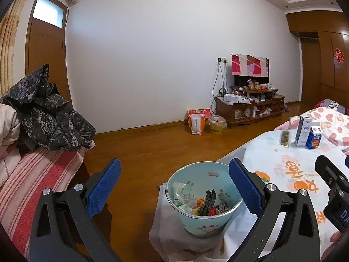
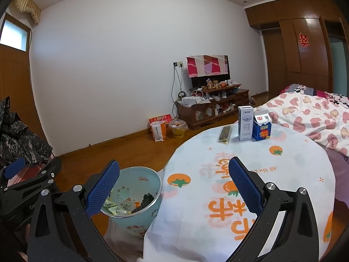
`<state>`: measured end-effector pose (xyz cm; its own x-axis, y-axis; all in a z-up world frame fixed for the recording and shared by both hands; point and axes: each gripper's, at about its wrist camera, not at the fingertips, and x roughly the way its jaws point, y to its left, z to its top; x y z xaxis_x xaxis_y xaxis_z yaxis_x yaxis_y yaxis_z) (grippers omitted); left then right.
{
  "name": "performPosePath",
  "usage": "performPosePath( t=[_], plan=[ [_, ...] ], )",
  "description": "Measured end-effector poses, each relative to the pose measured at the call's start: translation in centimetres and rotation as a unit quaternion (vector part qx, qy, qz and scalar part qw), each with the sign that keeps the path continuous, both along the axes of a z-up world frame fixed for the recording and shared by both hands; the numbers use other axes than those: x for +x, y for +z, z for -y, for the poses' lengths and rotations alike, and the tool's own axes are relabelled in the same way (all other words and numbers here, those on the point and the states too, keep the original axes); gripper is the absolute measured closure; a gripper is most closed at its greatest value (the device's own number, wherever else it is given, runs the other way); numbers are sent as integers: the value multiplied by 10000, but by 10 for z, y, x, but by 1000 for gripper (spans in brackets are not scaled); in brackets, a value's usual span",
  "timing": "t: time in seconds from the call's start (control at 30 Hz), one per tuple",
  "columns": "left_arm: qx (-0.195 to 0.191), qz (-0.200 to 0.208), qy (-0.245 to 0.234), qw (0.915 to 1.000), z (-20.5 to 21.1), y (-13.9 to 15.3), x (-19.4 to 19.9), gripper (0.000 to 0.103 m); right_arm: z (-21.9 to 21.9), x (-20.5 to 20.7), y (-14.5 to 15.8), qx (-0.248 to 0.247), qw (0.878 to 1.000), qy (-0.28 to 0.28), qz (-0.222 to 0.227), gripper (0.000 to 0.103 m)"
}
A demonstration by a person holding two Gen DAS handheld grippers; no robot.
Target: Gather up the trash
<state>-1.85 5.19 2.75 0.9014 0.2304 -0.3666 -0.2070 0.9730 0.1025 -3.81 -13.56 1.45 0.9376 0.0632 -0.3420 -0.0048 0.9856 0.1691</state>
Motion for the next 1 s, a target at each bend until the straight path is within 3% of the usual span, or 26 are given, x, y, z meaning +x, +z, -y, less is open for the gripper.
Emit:
performPosePath(
  t=[1.0],
  plan=[
    [-10, 10, 4, 10000, 1, 1, -2, 6, -1, 1, -1, 24, 10000, 19, -26, 5]
  ],
)
